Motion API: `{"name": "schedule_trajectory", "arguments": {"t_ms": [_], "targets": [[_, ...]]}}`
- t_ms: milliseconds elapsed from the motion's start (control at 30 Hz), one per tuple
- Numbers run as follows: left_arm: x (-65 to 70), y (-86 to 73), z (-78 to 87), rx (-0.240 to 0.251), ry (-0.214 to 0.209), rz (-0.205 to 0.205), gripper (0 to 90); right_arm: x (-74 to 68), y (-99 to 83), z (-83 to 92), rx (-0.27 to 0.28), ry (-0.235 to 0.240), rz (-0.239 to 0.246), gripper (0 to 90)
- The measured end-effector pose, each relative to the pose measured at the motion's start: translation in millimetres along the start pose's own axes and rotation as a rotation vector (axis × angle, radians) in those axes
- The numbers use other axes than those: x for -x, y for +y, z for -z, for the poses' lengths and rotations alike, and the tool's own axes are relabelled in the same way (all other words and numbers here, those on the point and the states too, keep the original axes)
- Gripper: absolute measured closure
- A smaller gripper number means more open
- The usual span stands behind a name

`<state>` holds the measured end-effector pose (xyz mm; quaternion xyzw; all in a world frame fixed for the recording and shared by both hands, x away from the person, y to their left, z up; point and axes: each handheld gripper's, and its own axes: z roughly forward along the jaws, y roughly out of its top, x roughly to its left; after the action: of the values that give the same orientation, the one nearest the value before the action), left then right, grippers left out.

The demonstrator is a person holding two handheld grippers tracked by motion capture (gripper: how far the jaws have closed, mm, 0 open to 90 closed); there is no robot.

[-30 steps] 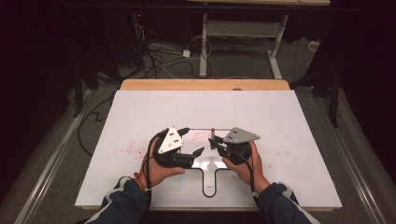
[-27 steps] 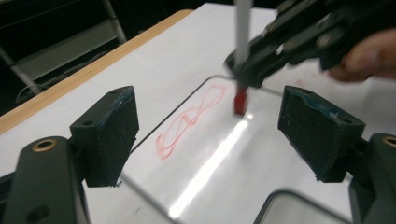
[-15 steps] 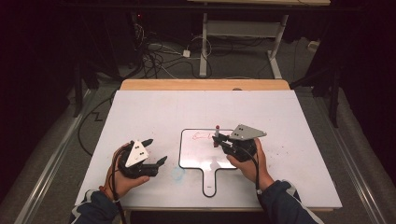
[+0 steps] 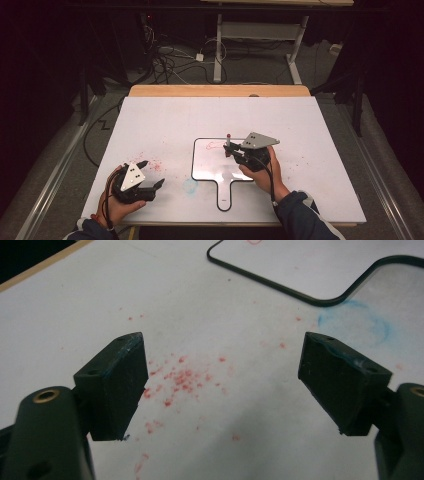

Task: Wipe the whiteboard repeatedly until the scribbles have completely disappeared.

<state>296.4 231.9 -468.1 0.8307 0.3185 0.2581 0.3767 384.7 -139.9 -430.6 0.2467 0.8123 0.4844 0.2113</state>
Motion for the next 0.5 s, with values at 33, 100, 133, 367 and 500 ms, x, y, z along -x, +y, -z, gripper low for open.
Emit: {"name": "schedule_trajectory", "arguments": {"t_ms": [33, 100, 133, 367, 500], "targets": [[-0.3, -0.5, -0.3, -0.003, -0.004, -0.001, 18.8, 0.0, 0.2, -1.4, -0.002, -0.002, -0.006, 82.1], [0.0, -0.6, -1.4, -0.011, 0.001, -0.005, 18.8, 1.3, 0.5, -5.0, -0.001, 0.003, -0.004, 82.1], [0.0, -0.9, -1.5, -0.009, -0.003, 0.001, 18.8, 1.2, 1.4, -9.0, -0.004, 0.006, -0.006, 82.1], [-1.5, -2.1, -2.4, -0.015, -0.022, 0.005, 18.0, -0.7, 5.2, -24.3, -0.011, 0.011, 0.017, 82.0], [-2.4, -2.5, -4.3, -0.023, -0.04, 0.01, 17.3, 0.0, 6.5, -31.4, -0.019, 0.016, 0.013, 82.1]]}}
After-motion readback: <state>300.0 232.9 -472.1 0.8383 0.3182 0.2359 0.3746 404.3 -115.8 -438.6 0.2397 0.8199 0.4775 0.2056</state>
